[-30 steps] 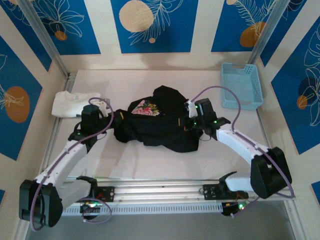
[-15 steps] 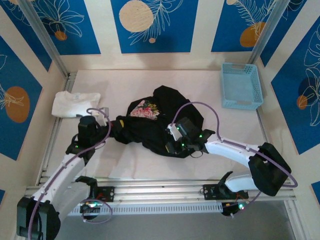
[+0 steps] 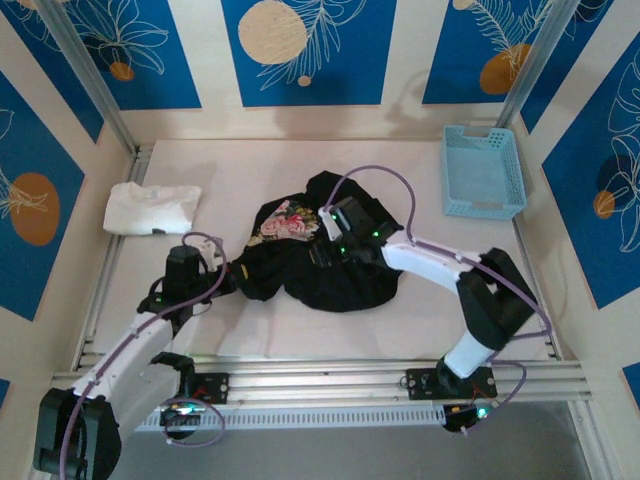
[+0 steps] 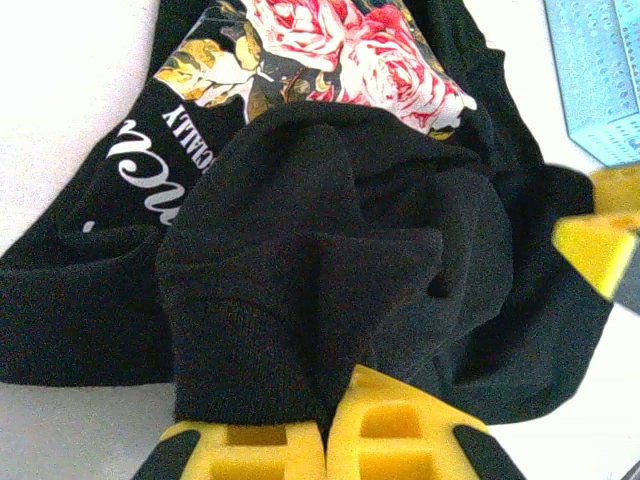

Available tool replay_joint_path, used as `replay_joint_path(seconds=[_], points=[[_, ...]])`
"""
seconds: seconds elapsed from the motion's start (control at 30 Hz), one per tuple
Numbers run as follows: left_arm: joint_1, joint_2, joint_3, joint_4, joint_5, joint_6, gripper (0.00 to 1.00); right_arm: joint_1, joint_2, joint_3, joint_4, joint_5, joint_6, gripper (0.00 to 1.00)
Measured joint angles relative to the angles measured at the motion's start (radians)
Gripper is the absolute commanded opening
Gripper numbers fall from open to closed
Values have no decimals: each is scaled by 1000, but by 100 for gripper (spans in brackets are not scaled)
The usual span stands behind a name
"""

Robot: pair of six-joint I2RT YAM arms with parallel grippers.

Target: Fold the inside-out t-shirt

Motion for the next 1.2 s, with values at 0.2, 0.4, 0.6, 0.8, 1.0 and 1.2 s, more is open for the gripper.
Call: replay_joint_path(seconds=[0.2,0.4,0.6,0.8,1.0,1.2], points=[[0,-10,-3,0,-3,10,0,-27,156,88,-8,20,0,39],[0,-10,-20,2,-3,19,0,-27,198,122,-37,21,-3,6],[0,-16,-33,5,-3,19,0,-27,76,13,-42,12,-4,3],[0,-14,-72,5,-5,19,0,-15,-203,-209,-98,-179,-13,17],[0,27,-78,9,-18,23,0,-32,-358,-313,-112,-343,-18,47],[0,44,-88,39,-18,22,0,-77,-297,-200,-64,-245,15,52]])
